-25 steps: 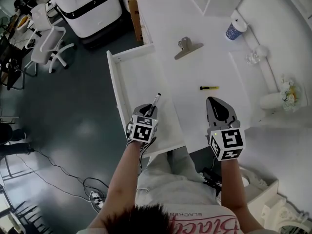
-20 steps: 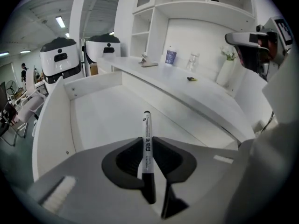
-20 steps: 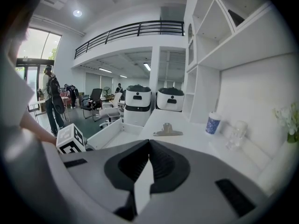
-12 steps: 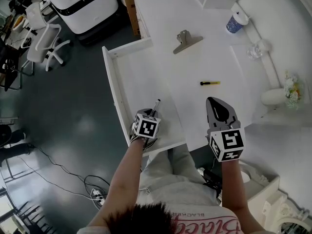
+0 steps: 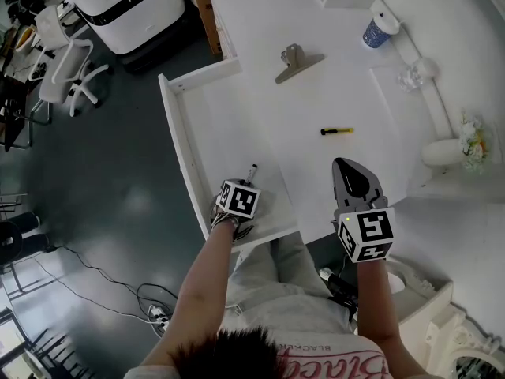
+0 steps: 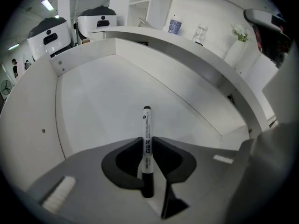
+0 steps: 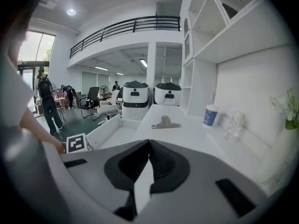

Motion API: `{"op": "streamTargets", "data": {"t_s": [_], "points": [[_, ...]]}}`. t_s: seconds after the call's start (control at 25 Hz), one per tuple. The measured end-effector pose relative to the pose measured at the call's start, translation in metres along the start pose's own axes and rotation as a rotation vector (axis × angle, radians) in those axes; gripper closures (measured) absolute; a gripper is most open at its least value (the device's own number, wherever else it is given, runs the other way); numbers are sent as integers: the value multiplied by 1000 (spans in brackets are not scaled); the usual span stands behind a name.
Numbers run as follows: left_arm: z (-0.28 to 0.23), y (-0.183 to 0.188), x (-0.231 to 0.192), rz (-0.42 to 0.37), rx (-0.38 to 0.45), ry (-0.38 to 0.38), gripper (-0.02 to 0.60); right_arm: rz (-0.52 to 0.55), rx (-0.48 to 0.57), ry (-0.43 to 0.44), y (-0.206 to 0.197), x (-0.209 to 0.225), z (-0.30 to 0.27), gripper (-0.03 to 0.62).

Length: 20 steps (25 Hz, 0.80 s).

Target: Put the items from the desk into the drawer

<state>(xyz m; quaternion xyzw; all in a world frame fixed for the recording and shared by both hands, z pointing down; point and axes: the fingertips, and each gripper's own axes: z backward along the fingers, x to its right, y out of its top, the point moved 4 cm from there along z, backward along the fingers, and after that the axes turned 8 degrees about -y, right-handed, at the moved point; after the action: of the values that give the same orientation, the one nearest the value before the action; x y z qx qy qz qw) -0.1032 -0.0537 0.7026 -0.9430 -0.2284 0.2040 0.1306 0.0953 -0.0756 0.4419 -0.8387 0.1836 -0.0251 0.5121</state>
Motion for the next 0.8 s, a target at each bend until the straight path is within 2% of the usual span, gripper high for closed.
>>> {"op": "streamTargets", "data": {"t_s": [0.16,0.28,0.32,0.44,0.52,0.6,0.8], "points": [[-2,0,1,6,-6,1,506,-2,-1,1,-1,0,0,586],[-1,1,1,34,-1,-25,505,-4,-2,4,0,0,0,586],[2,5,1,35,11,-28,492,-5,0,5,0,0,0,586],[10,14,0,37,29,-37,371,-12,2,5,1,2,0,586],[11,14,2,65,27,-60,315,-16,4,5,2,2,0,586],[15,17,2,80,42,-65,290,-16,7,5,3,2,0,586],[34,33,2,72,92,-45,290,-16,22,2,10,6,5,586]]}}
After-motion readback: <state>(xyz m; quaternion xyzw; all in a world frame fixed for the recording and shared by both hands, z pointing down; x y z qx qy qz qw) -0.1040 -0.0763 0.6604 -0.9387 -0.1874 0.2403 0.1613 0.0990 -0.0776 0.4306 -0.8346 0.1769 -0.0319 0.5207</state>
